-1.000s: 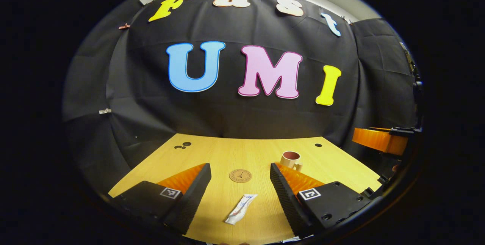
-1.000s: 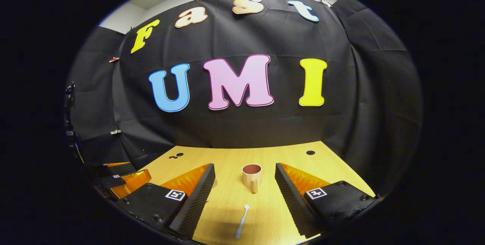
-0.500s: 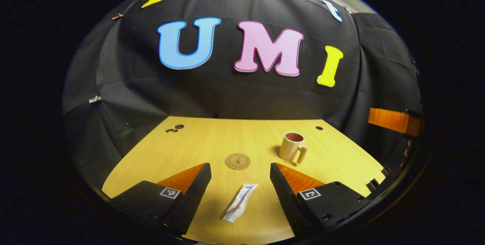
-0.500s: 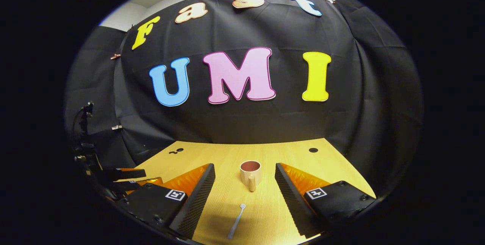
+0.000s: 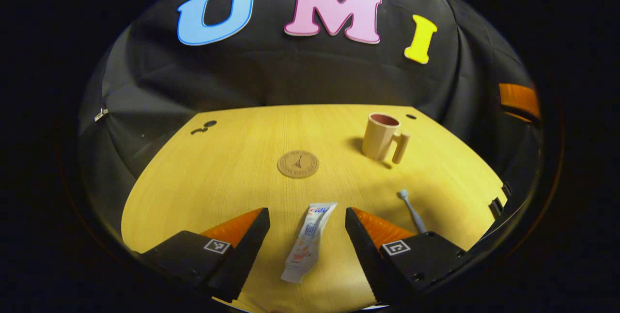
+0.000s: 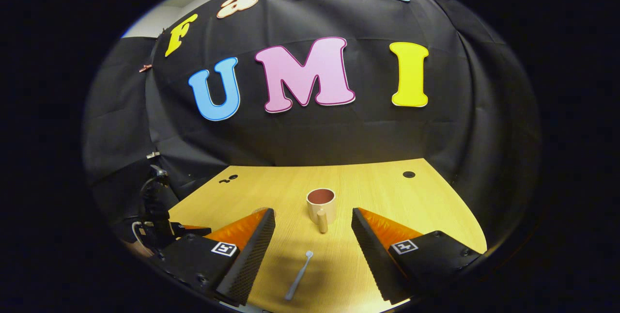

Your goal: Put the toothbrush and toothpaste on the desktop into the cup, then pick up the cup and place it on the coaster on the desktop.

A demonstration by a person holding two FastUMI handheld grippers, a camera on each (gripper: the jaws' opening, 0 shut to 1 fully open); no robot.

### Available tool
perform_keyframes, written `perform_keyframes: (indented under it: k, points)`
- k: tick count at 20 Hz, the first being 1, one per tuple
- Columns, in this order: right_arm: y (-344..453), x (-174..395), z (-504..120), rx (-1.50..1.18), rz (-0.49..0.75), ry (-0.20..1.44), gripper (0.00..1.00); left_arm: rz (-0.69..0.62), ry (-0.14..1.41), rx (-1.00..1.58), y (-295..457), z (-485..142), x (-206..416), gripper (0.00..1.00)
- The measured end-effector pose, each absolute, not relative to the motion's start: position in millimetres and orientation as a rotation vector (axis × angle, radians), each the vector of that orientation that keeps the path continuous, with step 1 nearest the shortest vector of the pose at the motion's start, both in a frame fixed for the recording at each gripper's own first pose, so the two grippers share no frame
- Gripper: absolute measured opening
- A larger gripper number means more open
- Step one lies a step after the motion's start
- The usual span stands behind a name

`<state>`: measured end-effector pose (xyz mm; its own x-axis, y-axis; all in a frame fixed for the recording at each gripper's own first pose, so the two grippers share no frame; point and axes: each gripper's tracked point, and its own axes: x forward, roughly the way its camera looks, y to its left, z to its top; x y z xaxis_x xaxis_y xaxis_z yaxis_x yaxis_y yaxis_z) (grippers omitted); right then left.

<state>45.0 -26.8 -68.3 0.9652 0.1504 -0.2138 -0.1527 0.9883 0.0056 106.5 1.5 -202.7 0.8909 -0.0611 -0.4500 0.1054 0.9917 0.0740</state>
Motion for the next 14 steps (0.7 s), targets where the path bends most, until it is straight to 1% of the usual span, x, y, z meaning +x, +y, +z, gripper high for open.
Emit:
perform_keyframes:
  k: [4,8,10,11,13,14]
  points:
    - [-37,54,-75,-0.013,0.162,0.239,0.98,-0.079,0.566,0.078,5,-241,116,0.98]
    - [-34,63,-87,-0.018,0.217,0.278,0.98,-0.042,0.645,0.092,8,-268,124,0.97]
    - [-31,66,-91,-0.017,0.252,0.293,0.98,-0.017,0.640,0.106,10,-270,126,0.97]
    - [-30,68,-94,-0.014,0.265,0.299,0.98,-0.014,0.648,0.109,9,-273,128,0.94]
    - [-28,70,-102,0.008,0.282,0.314,0.98,-0.013,0.661,0.107,6,-272,125,0.93]
    - [-28,70,-108,0.025,0.288,0.330,0.98,-0.012,0.673,0.111,5,-274,125,0.90]
